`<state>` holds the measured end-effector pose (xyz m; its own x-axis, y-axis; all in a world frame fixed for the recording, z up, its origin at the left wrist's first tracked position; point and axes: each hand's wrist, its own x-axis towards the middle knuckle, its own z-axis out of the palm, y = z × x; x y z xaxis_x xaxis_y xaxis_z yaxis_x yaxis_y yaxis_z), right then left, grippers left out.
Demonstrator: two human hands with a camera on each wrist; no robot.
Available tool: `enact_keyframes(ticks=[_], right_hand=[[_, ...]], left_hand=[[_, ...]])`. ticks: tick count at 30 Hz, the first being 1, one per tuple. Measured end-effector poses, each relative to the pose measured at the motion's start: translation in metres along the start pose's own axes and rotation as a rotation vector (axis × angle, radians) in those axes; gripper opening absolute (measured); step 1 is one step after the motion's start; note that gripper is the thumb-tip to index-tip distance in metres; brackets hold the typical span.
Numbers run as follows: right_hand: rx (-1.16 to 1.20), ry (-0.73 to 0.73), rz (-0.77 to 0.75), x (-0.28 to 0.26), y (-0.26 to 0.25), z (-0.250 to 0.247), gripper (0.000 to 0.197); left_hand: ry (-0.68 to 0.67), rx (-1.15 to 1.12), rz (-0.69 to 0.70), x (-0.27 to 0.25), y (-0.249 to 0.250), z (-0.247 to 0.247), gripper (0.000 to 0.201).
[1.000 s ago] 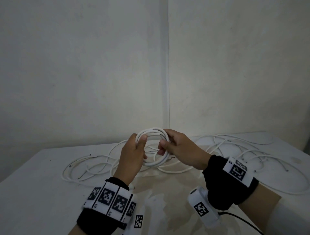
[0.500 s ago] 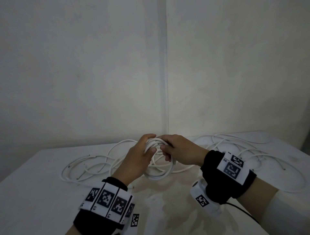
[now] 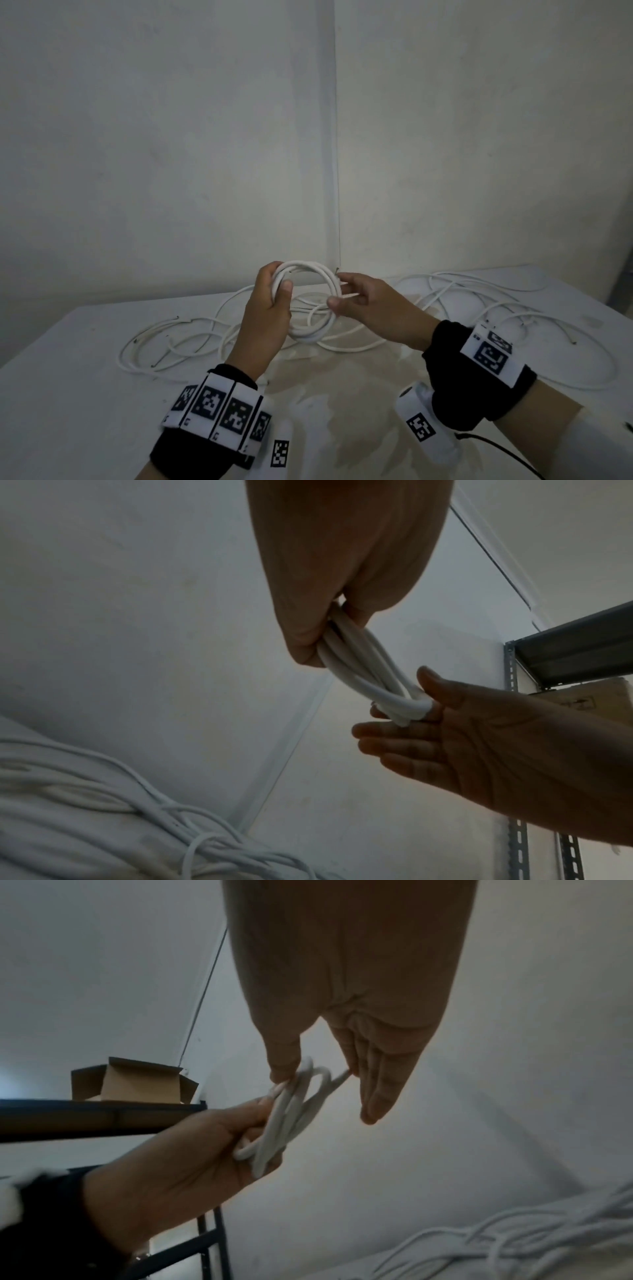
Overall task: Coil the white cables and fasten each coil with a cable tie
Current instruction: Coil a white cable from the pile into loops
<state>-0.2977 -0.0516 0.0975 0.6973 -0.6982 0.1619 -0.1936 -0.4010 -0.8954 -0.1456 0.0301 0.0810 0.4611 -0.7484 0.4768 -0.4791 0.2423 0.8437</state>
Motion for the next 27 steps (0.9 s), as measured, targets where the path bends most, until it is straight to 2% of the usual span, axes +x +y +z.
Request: enact_keyframes(ticks=[4,9,19,23,25,27], right_hand=[[0.205,0.111,-0.06,0.002,-0.004,0.009,0.039],[0.053,0.132,-0.146,-0.001,-0.005,0.012,0.025],[0.126,0.172,-0.102,-0.005,0.004,0.007,0.021],[0.095,0.173,-0.098,-0.005,0.006,0.001,0.024],[0.055,0.158,-0.099,-0.005,0.006,-0.002,0.025],[0.005,0.131,-0.102,-0.005,0.005,-0.005,0.026]], left_hand=[[-0.012,0.028,0.019,-0.003,0.0,0.006,0.025],[-0.033,0.061,0.04,-0.006,0.002,0.007,0.024],[-0.114,-0.056,-0.057,-0.012,0.003,0.014,0.015],[-0.23,-0.234,-0.233,-0.013,0.007,0.008,0.01],[-0.256,-0.21,-0.241,-0.013,0.008,0.006,0.008],[-0.267,-0.084,-0.184,-0.011,0.007,0.006,0.004]])
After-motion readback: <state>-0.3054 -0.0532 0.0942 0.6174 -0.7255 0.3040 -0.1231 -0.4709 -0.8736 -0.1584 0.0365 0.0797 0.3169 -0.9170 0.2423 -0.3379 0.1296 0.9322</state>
